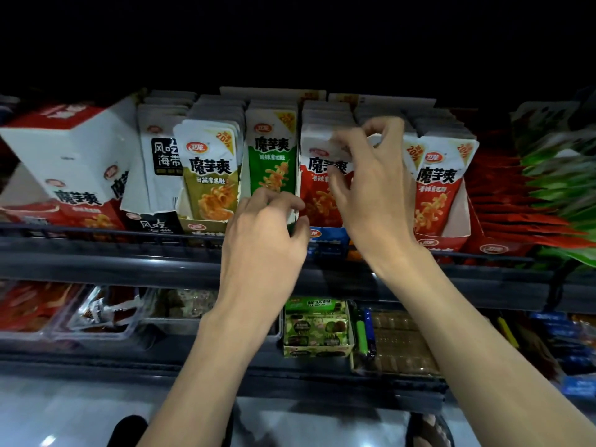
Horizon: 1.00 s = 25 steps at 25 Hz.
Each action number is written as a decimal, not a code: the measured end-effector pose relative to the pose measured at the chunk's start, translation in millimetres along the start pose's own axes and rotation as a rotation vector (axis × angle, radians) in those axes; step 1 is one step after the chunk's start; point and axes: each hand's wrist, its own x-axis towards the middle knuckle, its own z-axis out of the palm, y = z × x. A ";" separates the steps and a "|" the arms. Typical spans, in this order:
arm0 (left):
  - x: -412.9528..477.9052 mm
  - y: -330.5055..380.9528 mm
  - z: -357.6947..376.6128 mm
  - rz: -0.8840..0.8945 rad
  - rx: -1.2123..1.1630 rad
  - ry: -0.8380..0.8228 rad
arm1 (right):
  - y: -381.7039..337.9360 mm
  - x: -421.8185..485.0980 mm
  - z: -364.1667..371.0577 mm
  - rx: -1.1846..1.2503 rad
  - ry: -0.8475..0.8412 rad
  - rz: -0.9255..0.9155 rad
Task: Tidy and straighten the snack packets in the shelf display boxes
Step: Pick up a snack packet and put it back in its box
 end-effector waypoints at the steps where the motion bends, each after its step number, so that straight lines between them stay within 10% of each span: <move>1: -0.2 0.0 -0.4 0.001 -0.007 0.005 | 1.5 -0.8 -0.4 0.032 0.005 0.000; 8: 1.6 -1.6 1.6 0.005 -0.075 0.047 | 5.5 -0.1 -5.0 0.429 -0.012 0.235; 15: 0.0 9.3 -3.0 0.005 -0.325 0.100 | -16.3 21.2 -62.0 0.893 0.254 0.047; 25: -10.5 24.9 -2.2 0.138 -0.545 -0.095 | -3.6 17.6 -82.0 1.103 -0.006 0.386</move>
